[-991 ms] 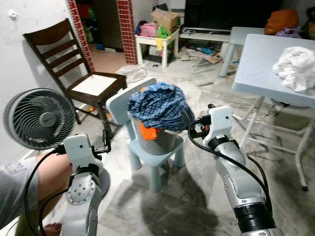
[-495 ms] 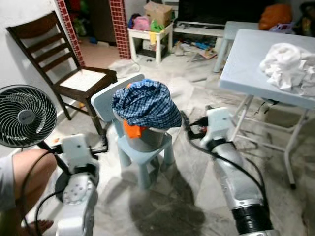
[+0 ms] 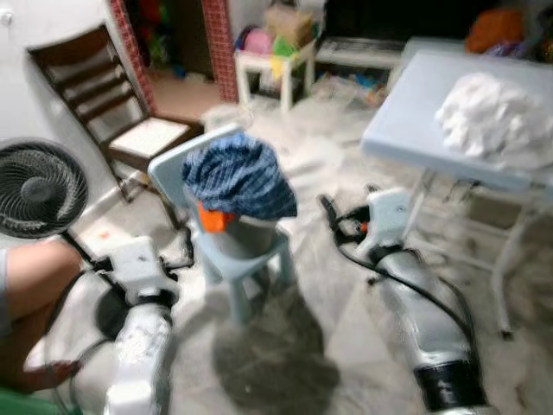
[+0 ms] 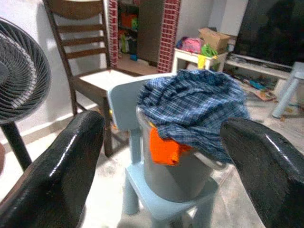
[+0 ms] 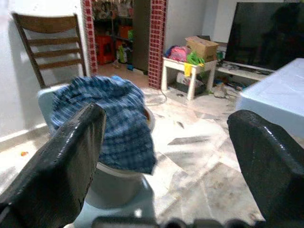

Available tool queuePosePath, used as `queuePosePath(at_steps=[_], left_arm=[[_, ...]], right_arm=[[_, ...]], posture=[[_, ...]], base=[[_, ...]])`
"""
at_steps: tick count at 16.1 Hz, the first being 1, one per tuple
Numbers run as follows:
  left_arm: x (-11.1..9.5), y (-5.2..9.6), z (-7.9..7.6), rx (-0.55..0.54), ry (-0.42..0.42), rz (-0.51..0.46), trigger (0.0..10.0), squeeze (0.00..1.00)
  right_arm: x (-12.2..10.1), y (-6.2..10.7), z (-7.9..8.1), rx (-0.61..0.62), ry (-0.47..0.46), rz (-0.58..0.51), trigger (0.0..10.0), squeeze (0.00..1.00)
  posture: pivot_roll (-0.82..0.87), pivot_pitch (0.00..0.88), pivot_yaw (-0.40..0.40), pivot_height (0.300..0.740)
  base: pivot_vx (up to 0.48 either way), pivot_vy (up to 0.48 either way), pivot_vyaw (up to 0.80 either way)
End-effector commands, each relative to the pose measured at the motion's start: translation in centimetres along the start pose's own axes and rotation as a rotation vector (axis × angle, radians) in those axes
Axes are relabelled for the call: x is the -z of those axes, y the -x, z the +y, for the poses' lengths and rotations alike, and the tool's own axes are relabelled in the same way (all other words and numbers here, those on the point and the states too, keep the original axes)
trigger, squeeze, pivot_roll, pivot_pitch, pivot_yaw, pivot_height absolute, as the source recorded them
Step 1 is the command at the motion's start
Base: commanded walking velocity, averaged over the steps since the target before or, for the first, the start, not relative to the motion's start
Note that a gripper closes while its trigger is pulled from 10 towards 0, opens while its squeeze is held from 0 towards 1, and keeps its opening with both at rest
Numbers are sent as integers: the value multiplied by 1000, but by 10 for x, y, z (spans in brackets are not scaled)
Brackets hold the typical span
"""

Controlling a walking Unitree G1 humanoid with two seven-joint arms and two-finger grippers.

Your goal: Hang hanger

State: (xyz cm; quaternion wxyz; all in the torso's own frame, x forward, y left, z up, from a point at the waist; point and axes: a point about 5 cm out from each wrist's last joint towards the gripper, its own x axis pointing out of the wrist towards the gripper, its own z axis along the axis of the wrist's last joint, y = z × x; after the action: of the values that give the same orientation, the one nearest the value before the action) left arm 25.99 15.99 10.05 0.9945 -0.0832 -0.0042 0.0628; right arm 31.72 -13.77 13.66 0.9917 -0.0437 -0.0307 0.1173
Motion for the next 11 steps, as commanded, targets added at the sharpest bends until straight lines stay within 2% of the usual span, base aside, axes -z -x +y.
queuePosePath(at_steps=[1, 3, 6, 11], left_arm=[[-8, 0, 3, 8, 5, -39, 10000, 0], [-9, 0, 3, 10, 11, -44, 10000, 0], [-9, 0, 3, 18, 15, -43, 10000, 0], [-10, -1, 2, 29, 19, -45, 10000, 0]], right_arm=[[-7, -2, 8, -29, 7, -31, 10000, 0], [-8, -2, 8, -30, 12, -39, 10000, 0], [-8, -2, 8, -27, 12, -37, 10000, 0], [-6, -2, 5, -6, -12, -24, 10000, 0]], posture=[[-38, 0, 52, 740], [-38, 0, 52, 740], [-38, 0, 52, 740], [-44, 0, 60, 740]], base=[[0, 0, 0], [127, 0, 231], [391, 0, 460], [441, 0, 0]])
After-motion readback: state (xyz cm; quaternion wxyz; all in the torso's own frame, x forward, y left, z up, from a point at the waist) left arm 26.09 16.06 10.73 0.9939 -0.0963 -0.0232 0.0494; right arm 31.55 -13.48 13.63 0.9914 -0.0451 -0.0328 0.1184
